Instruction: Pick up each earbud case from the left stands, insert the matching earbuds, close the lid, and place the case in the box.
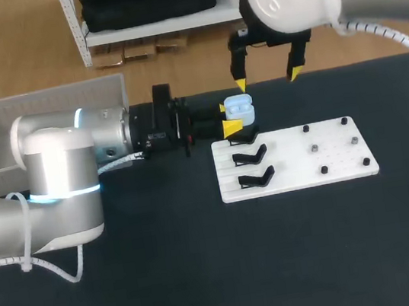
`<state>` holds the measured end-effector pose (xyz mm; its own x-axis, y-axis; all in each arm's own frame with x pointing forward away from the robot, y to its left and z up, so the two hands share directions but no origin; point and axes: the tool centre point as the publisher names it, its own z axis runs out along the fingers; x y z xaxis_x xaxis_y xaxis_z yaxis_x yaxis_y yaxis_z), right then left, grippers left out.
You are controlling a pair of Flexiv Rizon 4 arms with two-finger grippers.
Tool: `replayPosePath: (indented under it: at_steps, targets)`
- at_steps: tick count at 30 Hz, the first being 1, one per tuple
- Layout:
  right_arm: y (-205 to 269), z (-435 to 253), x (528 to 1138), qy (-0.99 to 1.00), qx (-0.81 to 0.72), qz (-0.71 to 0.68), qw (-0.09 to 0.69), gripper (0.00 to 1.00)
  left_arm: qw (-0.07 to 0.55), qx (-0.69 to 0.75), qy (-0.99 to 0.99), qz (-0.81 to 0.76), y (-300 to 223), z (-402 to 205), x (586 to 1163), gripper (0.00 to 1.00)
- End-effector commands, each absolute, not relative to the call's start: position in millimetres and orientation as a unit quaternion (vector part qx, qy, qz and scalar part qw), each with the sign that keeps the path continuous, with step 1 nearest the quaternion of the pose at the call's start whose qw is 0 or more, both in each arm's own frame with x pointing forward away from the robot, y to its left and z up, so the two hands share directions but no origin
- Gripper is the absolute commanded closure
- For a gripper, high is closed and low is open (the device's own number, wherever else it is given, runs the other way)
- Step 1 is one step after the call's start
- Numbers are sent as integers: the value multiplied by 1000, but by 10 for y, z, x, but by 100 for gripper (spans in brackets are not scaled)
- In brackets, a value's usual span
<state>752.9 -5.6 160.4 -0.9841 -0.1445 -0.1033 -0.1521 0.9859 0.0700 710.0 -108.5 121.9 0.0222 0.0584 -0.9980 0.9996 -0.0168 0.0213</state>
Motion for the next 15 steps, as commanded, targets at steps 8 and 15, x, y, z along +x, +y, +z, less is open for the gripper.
replayPosePath:
  at_steps: [8, 15]
  targets:
    - [-76, 1502, 7424, 995, -78, 44, 32, 0, 486, 524, 506, -483, -1087, 1221, 7102, 100]
    - [-98, 1452, 7305, 996, -80, 45, 20, 0, 486, 524, 506, -483, -1087, 1221, 7102, 100]
